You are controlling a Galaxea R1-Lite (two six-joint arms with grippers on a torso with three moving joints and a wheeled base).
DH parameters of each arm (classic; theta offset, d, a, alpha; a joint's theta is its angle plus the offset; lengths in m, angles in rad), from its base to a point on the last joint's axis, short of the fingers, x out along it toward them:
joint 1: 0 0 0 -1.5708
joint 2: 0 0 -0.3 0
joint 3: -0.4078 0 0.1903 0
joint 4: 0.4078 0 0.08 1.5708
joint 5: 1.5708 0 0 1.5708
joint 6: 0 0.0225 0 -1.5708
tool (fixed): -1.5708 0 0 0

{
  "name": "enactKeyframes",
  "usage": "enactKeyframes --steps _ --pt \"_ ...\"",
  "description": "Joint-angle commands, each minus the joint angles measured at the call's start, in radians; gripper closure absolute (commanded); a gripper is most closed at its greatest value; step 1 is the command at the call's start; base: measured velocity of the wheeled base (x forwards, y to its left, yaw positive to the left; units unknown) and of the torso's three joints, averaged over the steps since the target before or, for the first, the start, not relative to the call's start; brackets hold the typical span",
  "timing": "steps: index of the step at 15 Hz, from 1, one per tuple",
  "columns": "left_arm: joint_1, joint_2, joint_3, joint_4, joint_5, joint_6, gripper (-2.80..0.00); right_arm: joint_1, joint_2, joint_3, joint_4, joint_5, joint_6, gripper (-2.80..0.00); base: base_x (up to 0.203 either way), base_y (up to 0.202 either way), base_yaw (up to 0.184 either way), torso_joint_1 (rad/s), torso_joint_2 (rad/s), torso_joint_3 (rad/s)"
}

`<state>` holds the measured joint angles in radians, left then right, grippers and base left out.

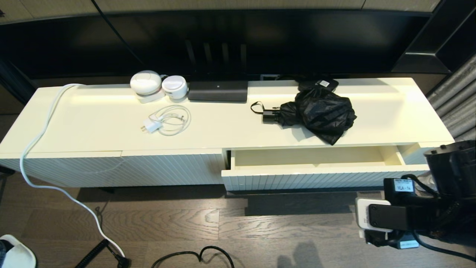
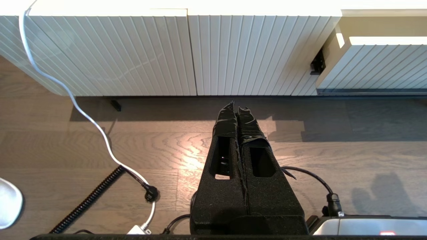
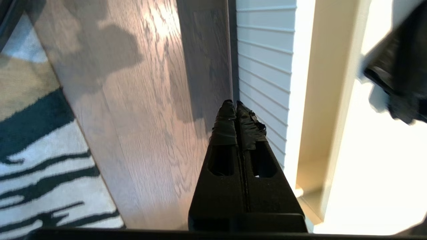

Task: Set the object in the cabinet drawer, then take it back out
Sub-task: Open the drawer

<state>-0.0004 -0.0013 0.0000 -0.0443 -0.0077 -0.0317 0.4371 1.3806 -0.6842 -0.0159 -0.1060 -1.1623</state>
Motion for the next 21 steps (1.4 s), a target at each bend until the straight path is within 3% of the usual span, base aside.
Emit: enactKeyframes --steps 1,6,15,21 --pt "0.0 0.001 0.0 0.0 0.0 -0.001 0.0 0.009 -0.088 -0.051 0.052 -0.009 -0.006 0.0 0.0 0.0 0.0 0.0 0.0 0.0" --pt "0.002 0.001 0.0 -0.002 0.0 -0.001 0.0 0.014 0.026 -0.172 0.096 -0.026 -0.005 0.0 0.0 0.0 0.0 0.0 0.0 0.0" --pt "0.001 0.001 0.0 -0.002 0.0 -0.001 0.0 -0.001 0.43 -0.368 -0.044 -0.052 0.021 0.0 0.0 0.0 0.0 0.0 0.0 0.0" --pt "0.002 0.001 0.0 0.0 0.0 -0.001 0.0 -0.038 0.5 -0.435 -0.078 -0.054 0.022 0.0 0.0 0.0 0.0 0.0 0.0 0.0"
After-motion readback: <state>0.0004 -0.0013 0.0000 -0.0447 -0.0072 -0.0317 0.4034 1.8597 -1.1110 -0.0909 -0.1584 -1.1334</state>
